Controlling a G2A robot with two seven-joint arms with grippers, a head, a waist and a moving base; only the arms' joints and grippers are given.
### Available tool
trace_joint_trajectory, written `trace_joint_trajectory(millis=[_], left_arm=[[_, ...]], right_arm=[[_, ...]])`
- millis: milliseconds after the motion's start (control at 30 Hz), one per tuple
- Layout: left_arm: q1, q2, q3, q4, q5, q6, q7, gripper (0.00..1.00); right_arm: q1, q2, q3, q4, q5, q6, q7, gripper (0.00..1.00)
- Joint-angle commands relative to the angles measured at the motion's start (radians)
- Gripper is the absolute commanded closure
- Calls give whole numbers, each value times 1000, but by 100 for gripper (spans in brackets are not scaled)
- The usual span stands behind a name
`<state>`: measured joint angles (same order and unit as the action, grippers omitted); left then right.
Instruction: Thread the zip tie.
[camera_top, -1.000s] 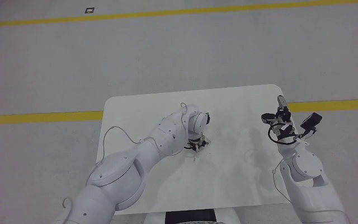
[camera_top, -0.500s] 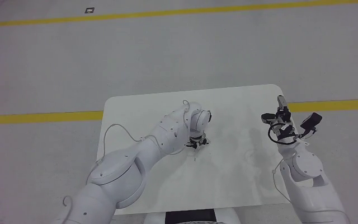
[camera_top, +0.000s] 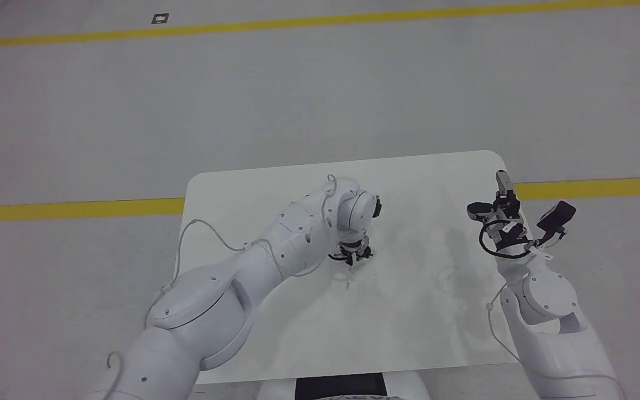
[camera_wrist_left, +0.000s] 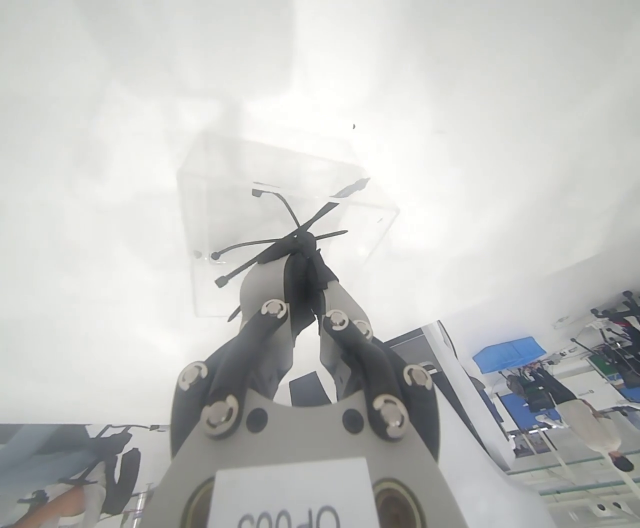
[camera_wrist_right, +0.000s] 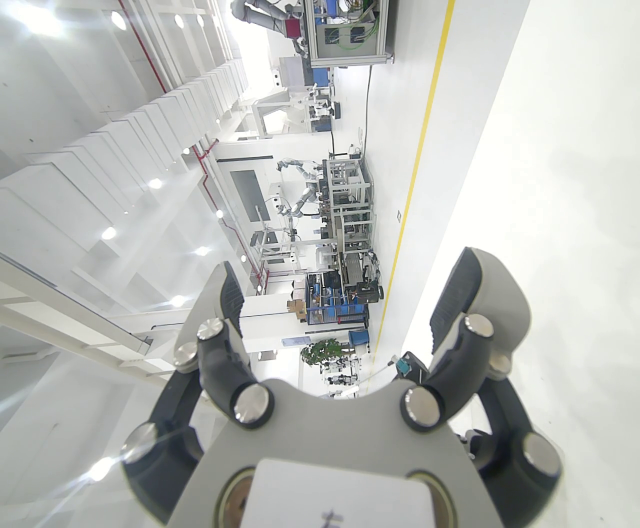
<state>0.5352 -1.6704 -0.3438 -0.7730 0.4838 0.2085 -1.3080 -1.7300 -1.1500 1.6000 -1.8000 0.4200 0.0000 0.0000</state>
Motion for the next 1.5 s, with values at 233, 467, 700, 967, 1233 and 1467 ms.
trace_joint_trajectory(millis=[233, 467, 700, 967, 1233, 1467], left_arm=[[3, 39, -24, -66, 5, -2, -60, 100], [6, 62, -26, -103, 9, 10, -82, 100], [-4, 84, -16, -135, -32, 5, -82, 100], [-21, 109, 25, -169, -89, -4, -82, 100], [-58, 133, 111, -176, -190, -6, -82, 100], [-93, 165, 163, -198, -273, -6, -82, 100]], right_arm=[[0, 0, 0, 0, 0, 0, 0, 0], [0, 0, 0, 0, 0, 0, 0, 0], [0, 0, 0, 0, 0, 0, 0, 0], [0, 0, 0, 0, 0, 0, 0, 0], [0, 0, 0, 0, 0, 0, 0, 0], [0, 0, 0, 0, 0, 0, 0, 0]])
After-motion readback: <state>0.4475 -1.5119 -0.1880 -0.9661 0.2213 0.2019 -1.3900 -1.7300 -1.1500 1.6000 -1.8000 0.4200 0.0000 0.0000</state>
